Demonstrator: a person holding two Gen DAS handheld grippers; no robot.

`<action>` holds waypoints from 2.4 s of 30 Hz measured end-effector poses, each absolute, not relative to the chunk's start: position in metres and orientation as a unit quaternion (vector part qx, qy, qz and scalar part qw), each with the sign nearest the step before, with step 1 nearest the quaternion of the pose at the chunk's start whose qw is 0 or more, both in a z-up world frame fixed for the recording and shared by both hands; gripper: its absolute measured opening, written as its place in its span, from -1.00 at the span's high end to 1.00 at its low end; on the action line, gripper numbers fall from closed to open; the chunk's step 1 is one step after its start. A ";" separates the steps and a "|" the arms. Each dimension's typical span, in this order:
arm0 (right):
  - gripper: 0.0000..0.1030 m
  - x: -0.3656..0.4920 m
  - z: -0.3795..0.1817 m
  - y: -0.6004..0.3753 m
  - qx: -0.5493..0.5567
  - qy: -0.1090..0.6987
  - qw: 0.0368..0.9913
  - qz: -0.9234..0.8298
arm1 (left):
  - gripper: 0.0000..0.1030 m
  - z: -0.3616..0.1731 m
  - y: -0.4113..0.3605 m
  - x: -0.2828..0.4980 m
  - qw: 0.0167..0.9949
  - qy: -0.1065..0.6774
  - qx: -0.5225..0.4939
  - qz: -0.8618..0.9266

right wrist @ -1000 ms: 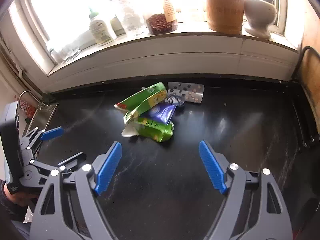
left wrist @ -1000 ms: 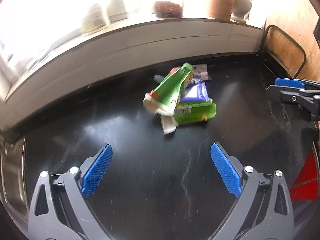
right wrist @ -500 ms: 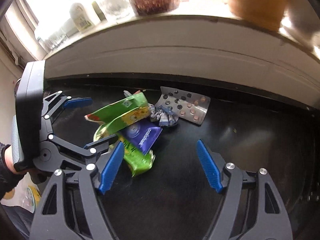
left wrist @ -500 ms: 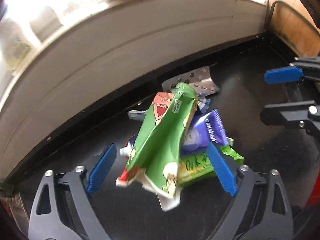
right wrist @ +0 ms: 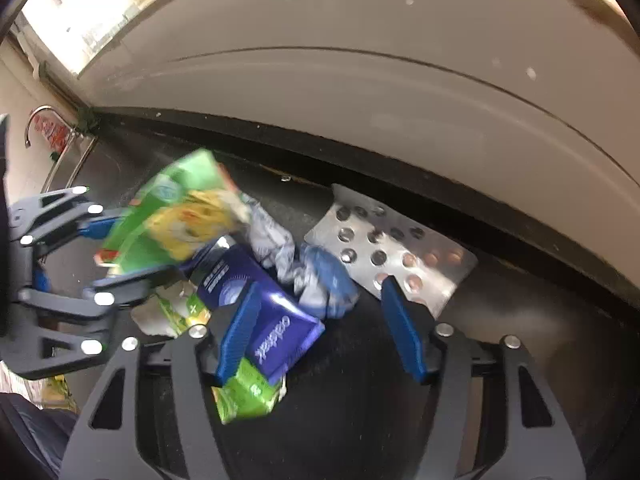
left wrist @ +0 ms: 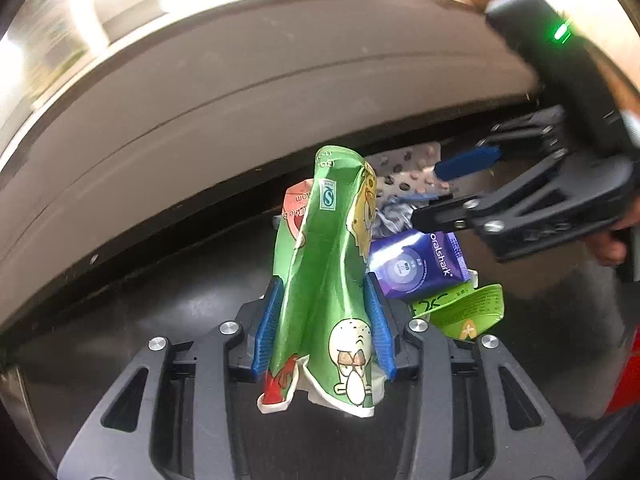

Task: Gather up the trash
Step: 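Grasp the green crumpled carton with the left tool while the right tool grasps the light blue wrapper, then carry the green carton and blue wrapper to the black bin and release both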

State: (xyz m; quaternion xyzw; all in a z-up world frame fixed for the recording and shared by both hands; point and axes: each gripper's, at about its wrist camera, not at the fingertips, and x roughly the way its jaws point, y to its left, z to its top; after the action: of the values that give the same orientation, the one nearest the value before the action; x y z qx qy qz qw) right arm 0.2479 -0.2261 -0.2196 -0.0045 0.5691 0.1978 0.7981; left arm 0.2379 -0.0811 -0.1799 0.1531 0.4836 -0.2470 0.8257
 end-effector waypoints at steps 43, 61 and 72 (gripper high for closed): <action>0.50 0.019 -0.119 -0.165 0.030 0.530 0.840 0.112 | 0.22 -0.132 -0.003 0.058 0.851 0.504 0.096 -0.113; 0.49 0.028 -0.089 0.057 -0.062 0.487 0.811 0.318 | 0.22 -0.112 0.181 -0.022 0.865 0.491 -0.013 0.102; 0.49 -0.045 -0.126 0.282 -0.169 0.502 0.683 0.503 | 0.22 -0.151 0.349 -0.171 0.788 0.497 -0.164 0.324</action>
State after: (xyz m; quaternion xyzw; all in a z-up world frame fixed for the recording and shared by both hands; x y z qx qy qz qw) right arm -0.0453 0.2816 -0.1257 -0.1694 0.5017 0.5028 0.6832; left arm -0.1709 0.3489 -0.1513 -0.1641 0.4968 0.3242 0.7881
